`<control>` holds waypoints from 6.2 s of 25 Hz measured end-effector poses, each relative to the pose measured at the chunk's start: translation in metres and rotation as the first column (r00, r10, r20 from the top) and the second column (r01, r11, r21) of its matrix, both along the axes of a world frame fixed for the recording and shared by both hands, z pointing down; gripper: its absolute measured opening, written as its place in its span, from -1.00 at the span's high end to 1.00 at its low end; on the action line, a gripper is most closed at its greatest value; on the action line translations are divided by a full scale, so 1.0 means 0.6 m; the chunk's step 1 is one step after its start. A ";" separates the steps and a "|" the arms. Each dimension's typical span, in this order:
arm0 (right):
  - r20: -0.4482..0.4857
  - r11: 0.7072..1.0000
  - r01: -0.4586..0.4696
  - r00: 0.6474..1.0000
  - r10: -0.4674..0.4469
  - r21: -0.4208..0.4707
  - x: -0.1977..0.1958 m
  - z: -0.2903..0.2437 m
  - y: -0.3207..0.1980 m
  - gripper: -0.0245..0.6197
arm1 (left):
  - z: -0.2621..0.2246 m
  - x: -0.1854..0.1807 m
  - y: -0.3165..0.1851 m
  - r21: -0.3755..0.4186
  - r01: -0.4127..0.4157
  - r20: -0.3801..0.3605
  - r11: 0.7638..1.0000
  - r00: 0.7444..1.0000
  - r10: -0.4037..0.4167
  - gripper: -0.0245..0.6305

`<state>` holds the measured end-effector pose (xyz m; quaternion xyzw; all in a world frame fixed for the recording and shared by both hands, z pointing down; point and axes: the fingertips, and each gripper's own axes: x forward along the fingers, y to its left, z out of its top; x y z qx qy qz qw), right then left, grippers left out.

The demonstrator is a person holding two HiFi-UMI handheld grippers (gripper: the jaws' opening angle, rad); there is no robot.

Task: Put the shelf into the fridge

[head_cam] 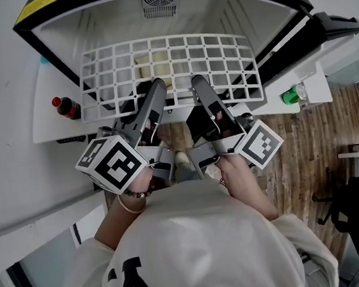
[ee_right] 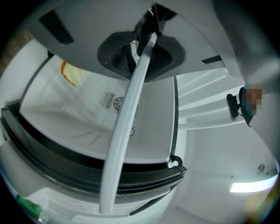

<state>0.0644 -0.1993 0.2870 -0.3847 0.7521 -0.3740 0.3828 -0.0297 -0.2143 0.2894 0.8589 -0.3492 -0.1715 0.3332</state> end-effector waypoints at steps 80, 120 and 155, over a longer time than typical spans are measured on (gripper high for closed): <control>0.020 1.000 0.001 1.000 -0.001 0.011 0.002 -0.016 -0.026 0.68 | -0.016 0.007 -0.030 0.001 -0.040 -0.037 0.999 0.999 0.040 0.51; 0.029 1.000 0.016 0.999 -0.017 0.017 0.007 -0.016 -0.064 0.68 | -0.016 0.012 -0.069 0.001 -0.040 -0.055 0.999 0.998 0.040 0.51; 0.058 1.000 0.026 0.998 -0.026 0.010 0.009 -0.018 -0.089 0.68 | -0.019 0.015 -0.096 -0.005 -0.038 -0.072 0.999 0.997 0.038 0.51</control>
